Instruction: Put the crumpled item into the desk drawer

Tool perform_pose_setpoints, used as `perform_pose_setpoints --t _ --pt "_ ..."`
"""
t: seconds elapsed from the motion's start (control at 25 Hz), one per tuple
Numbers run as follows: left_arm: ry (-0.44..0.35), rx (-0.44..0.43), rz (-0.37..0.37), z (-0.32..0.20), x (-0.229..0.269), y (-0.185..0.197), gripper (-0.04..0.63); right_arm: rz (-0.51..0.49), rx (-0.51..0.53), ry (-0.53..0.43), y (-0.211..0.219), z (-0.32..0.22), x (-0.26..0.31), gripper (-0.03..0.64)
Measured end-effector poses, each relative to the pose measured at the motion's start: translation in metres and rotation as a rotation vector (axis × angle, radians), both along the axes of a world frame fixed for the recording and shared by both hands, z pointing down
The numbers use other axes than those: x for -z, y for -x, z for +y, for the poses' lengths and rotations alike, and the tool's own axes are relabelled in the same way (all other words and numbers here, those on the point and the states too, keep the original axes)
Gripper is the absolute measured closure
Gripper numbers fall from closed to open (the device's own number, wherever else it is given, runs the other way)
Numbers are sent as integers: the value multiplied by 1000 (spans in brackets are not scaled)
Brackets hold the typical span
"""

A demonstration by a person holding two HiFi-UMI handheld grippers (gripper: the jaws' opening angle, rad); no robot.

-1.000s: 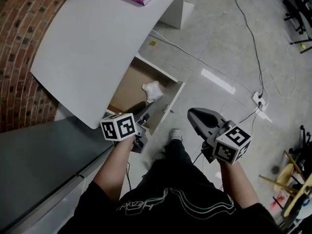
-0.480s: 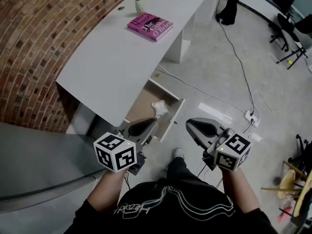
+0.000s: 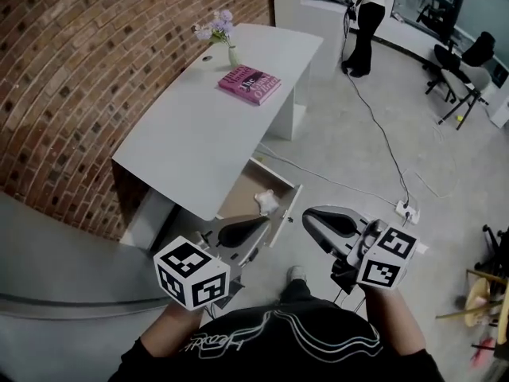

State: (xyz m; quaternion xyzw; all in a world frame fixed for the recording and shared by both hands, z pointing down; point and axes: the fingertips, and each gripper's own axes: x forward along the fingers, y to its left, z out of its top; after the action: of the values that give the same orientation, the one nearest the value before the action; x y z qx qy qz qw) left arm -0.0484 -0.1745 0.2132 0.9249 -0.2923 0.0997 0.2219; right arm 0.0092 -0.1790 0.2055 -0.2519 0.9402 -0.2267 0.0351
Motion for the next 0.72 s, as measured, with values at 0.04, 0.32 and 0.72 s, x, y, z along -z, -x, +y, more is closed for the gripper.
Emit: perform_pose_setpoints --t 0.04,0.32,0.72 --pt "-9 -9 14 5 6 -1 574 3 -2 -17 0 5 7 574" --pt "-33 -27 75 26 29 1 574 76 -28 -93 1 29 31 574" --pt "-46 -52 94 31 32 -4 574 116 -46 -88 9 34 30 574"
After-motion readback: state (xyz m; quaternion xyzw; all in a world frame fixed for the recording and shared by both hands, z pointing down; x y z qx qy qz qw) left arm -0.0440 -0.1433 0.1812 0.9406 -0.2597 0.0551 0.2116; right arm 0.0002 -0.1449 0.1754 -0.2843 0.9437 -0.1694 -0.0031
